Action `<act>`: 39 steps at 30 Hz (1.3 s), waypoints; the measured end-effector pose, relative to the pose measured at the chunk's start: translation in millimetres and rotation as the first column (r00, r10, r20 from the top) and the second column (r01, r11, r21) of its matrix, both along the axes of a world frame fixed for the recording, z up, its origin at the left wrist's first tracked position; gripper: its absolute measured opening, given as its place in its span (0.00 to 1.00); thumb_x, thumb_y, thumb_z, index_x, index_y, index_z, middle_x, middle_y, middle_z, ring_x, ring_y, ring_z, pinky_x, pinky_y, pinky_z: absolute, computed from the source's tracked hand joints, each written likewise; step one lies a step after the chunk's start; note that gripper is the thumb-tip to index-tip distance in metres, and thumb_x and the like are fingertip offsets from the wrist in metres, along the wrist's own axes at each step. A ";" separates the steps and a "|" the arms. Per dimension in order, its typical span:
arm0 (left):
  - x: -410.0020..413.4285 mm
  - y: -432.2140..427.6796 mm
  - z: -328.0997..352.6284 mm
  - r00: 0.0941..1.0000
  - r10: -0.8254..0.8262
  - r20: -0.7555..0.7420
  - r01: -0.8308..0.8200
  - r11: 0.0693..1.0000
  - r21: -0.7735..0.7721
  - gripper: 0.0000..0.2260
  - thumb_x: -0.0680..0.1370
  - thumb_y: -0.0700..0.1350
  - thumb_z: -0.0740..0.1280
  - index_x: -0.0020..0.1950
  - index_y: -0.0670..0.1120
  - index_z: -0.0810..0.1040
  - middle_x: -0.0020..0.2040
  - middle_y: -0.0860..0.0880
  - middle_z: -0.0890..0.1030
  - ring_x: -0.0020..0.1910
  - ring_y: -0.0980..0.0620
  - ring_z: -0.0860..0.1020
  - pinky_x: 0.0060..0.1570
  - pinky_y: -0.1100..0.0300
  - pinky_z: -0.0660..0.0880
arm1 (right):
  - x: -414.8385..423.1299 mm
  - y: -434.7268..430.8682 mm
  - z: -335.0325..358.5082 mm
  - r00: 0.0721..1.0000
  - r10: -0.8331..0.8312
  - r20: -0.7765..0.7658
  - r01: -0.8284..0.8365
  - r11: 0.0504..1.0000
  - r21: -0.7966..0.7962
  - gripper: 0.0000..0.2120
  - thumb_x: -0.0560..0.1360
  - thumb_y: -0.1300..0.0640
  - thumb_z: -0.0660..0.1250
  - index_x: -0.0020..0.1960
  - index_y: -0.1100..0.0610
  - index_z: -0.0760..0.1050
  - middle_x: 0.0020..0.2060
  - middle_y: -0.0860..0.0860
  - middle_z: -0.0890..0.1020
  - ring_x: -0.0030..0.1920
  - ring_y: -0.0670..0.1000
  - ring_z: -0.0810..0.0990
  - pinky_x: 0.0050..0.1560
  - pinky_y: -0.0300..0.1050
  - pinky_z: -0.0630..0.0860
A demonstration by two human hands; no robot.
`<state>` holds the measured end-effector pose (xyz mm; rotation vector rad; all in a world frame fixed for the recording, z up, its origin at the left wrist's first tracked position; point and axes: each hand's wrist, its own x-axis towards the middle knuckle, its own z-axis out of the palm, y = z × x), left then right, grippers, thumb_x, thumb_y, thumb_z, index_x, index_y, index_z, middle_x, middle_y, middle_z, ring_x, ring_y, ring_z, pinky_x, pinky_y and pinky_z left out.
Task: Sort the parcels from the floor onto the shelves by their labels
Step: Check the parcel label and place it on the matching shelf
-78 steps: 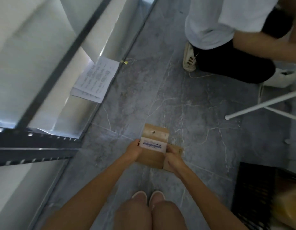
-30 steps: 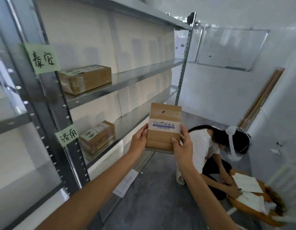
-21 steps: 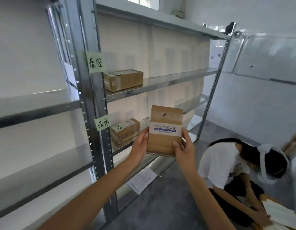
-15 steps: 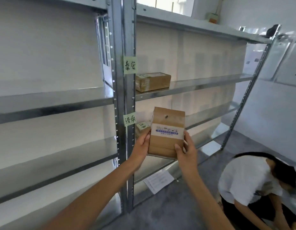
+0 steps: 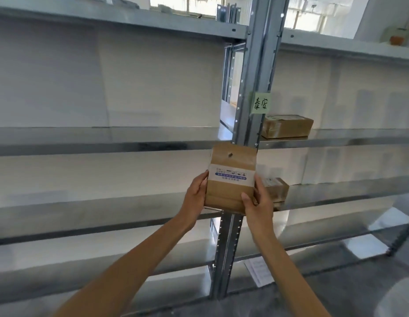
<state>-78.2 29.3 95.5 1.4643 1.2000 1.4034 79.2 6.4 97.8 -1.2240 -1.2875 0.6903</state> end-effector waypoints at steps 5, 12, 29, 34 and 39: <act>-60.4 -18.9 6.2 0.996 0.089 -0.001 -0.089 0.996 0.014 0.16 0.82 0.52 0.49 0.69 0.56 0.65 0.67 0.53 0.71 0.61 0.56 0.71 0.48 0.73 0.71 | -58.1 -5.2 9.9 0.988 0.146 -0.047 -0.144 0.989 0.030 0.30 0.77 0.62 0.64 0.74 0.46 0.60 0.70 0.49 0.67 0.67 0.48 0.67 0.68 0.55 0.69; -149.2 -48.3 13.7 0.982 0.191 0.015 -0.191 0.981 0.036 0.12 0.82 0.52 0.49 0.64 0.61 0.65 0.63 0.55 0.72 0.56 0.61 0.73 0.50 0.70 0.73 | -149.0 -15.4 13.7 0.969 0.235 -0.074 -0.235 0.972 0.009 0.28 0.77 0.58 0.64 0.74 0.45 0.60 0.69 0.50 0.70 0.68 0.52 0.70 0.64 0.59 0.73; -346.6 -141.8 20.2 0.928 0.362 0.089 -0.359 0.932 -0.051 0.15 0.82 0.54 0.48 0.68 0.61 0.61 0.70 0.52 0.69 0.65 0.50 0.70 0.64 0.47 0.72 | -356.0 -59.5 17.6 0.887 0.459 -0.049 -0.456 0.888 0.060 0.29 0.75 0.58 0.68 0.72 0.46 0.62 0.69 0.50 0.72 0.67 0.54 0.73 0.63 0.60 0.74; -380.7 -146.0 18.7 0.909 0.405 0.099 -0.399 0.914 -0.075 0.16 0.82 0.55 0.48 0.70 0.61 0.59 0.71 0.51 0.67 0.67 0.48 0.69 0.65 0.44 0.71 | -391.0 -55.8 19.2 0.860 0.507 -0.057 -0.504 0.862 0.053 0.29 0.74 0.58 0.68 0.72 0.46 0.62 0.69 0.50 0.72 0.66 0.53 0.73 0.62 0.60 0.74; -410.8 -134.4 26.2 0.881 0.461 0.104 -0.455 0.887 -0.072 0.16 0.82 0.55 0.48 0.70 0.61 0.60 0.72 0.50 0.67 0.69 0.47 0.67 0.66 0.41 0.69 | -423.9 -34.3 25.6 0.809 0.582 -0.081 -0.578 0.813 0.068 0.29 0.75 0.59 0.68 0.72 0.46 0.62 0.68 0.50 0.72 0.66 0.52 0.73 0.63 0.58 0.74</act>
